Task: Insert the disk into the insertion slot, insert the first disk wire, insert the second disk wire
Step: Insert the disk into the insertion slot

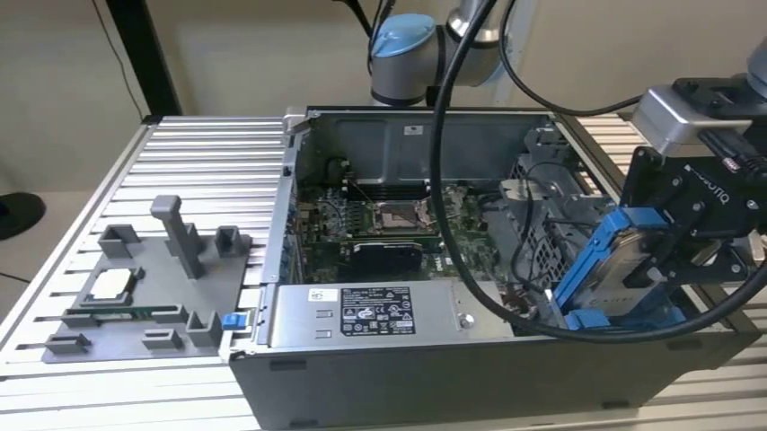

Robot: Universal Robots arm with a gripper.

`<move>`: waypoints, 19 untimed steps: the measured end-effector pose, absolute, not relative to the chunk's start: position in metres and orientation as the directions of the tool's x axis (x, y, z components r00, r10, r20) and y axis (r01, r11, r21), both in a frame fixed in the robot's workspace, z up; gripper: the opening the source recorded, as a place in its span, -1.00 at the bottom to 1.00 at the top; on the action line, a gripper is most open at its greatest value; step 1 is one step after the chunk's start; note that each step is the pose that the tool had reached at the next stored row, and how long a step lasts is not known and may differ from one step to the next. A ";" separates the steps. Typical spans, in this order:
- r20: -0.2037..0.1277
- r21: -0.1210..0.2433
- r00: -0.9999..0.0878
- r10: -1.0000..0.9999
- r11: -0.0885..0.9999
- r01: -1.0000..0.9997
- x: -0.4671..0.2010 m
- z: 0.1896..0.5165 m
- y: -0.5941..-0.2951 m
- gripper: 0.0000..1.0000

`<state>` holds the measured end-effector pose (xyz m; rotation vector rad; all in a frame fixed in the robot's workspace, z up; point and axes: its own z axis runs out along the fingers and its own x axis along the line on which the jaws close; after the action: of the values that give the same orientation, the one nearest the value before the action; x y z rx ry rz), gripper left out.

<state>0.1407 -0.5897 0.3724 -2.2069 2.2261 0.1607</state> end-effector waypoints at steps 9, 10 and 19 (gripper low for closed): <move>-0.074 0.071 -0.011 -0.997 0.006 -0.997 0.141 0.378 -0.590 1.00; -0.074 0.071 -0.011 -0.997 0.006 -0.997 0.141 0.381 -0.590 1.00; -0.074 0.071 -0.011 -0.997 0.006 -0.997 0.141 0.383 -0.589 1.00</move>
<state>0.1405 -0.5893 0.3827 -2.2069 2.2262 0.1607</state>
